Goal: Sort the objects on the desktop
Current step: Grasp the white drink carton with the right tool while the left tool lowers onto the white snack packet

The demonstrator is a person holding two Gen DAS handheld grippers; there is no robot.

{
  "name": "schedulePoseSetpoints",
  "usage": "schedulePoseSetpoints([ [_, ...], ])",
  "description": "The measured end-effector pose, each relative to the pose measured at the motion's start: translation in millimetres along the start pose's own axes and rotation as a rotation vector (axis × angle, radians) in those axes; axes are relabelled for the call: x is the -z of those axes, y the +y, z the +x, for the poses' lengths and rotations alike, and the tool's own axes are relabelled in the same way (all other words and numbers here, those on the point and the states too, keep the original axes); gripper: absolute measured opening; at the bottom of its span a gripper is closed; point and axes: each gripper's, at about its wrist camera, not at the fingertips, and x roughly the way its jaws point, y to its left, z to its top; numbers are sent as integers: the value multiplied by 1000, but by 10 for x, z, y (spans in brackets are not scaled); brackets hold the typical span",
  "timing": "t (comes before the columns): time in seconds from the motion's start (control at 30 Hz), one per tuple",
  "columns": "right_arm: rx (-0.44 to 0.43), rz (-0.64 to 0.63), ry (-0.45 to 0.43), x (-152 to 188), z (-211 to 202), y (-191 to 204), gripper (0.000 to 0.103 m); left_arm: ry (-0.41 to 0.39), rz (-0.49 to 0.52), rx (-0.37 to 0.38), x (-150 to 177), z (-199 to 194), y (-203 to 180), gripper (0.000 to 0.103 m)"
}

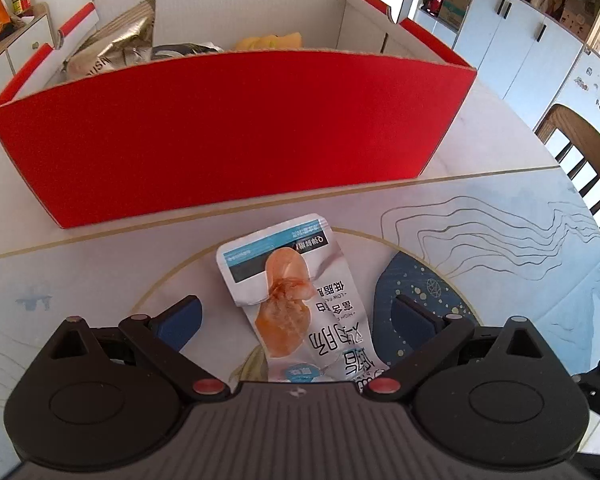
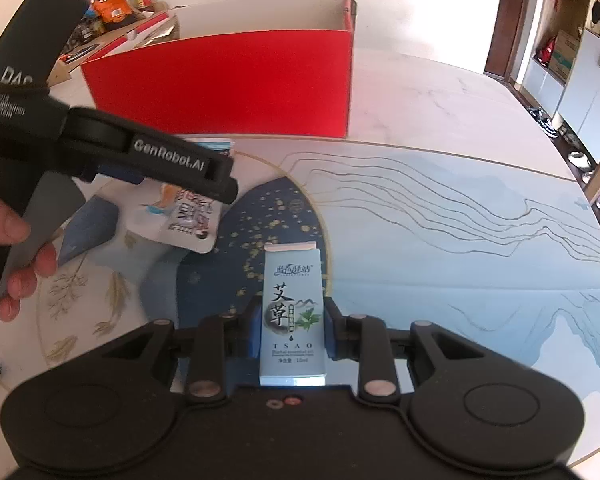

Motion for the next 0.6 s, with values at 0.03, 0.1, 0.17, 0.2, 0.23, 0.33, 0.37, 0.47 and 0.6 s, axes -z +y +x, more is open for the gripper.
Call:
schedulePoseSetpoints([
  [0.03, 2, 4, 1, -17, 19, -21, 28, -7, 7, -7, 4, 9, -15, 101],
  [0.1, 1, 9, -1, -26, 37, -46, 28, -17, 17, -7, -1, 21, -39, 101],
  [0.17, 4, 10, -2, -53, 69, -32, 28, -23, 32, -10, -11, 40, -59, 101],
  [0.2, 4, 10, -3, -76, 75, -25, 28, -26, 41, -15, -14, 51, -67, 101],
  [0.23, 5, 11, -3, -84, 80, -27, 28, -29, 54, -22, -13, 62, -76, 100],
  [0.33, 9, 13, -4, -112, 125, -34, 28, -44, 105, -53, 4, 82, -105, 97],
  [0.37, 9, 14, -4, -122, 132, -38, 28, -49, 115, -62, 8, 81, -108, 94],
  [0.47, 9, 15, -4, -143, 153, -48, 28, -62, 122, -62, 2, 65, -85, 84],
  [0.6, 10, 15, -1, -165, 175, -37, 28, -71, 136, -46, -17, 36, -75, 68],
])
